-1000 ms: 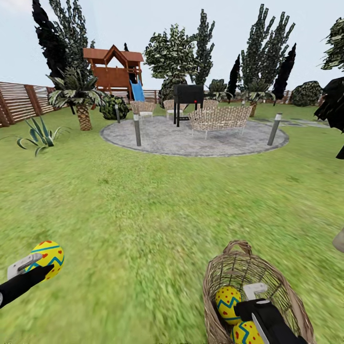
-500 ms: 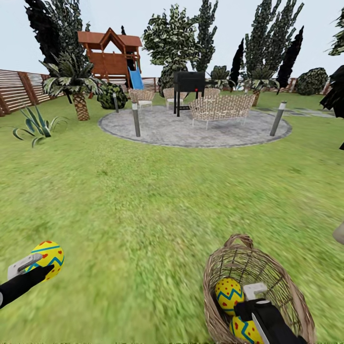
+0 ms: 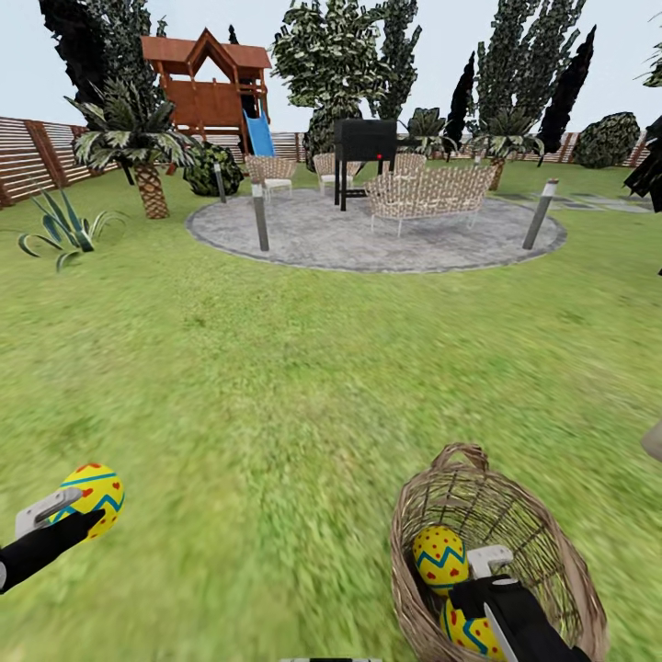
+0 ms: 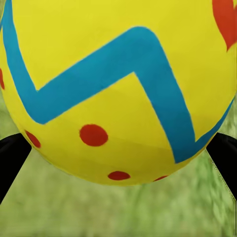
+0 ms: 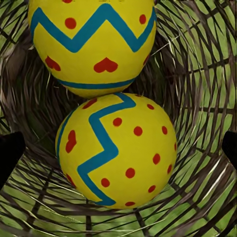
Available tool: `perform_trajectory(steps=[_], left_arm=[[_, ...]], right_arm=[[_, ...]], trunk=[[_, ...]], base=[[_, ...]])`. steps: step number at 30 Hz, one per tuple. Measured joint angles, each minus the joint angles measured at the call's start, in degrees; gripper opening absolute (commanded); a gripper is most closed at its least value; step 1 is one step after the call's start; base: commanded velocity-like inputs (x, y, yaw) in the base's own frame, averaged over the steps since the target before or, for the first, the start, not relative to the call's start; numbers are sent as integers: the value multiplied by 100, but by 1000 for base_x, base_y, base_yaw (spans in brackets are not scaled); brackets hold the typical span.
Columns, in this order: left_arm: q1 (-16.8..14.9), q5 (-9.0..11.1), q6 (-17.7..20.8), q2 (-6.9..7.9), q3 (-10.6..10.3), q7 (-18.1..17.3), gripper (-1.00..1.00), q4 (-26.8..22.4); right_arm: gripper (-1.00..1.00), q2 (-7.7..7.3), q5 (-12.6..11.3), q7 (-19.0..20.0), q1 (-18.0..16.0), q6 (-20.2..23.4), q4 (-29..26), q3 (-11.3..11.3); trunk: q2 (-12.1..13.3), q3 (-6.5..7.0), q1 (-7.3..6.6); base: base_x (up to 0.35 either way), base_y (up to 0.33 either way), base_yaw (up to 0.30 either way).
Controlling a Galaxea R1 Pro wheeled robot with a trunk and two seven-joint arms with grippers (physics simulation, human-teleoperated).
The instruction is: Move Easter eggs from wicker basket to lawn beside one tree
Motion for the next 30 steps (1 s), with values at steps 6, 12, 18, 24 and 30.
perform_trajectory(steps=[6, 12, 18, 24, 30], left_arm=[[0, 2, 1, -29, 0, -4, -100, 3], [1, -2, 6, -29, 0, -2, -100, 16], [0, -6, 10, -29, -1, -3, -100, 21], [0, 2, 10, -29, -136, 3, -100, 29], [0, 2, 11, -29, -149, 7, -100, 38]], right_arm=[[100, 3, 10, -3, 0, -1, 4, 3], [100, 3, 2, -4, 0, -1, 4, 3], [100, -12, -6, 0, 0, -1, -4, -10], [100, -25, -6, 1, 0, -1, -9, -13], [100, -23, 0, -2, 0, -1, -5, 2]], trunk=[[1, 0, 1], [0, -22, 4], [-8, -155, 20], [-17, -288, 35], [-25, -421, 50]], base=[[104, -97, 0], [2, -2, 0], [0, 0, 0], [0, 0, 0], [0, 0, 0]])
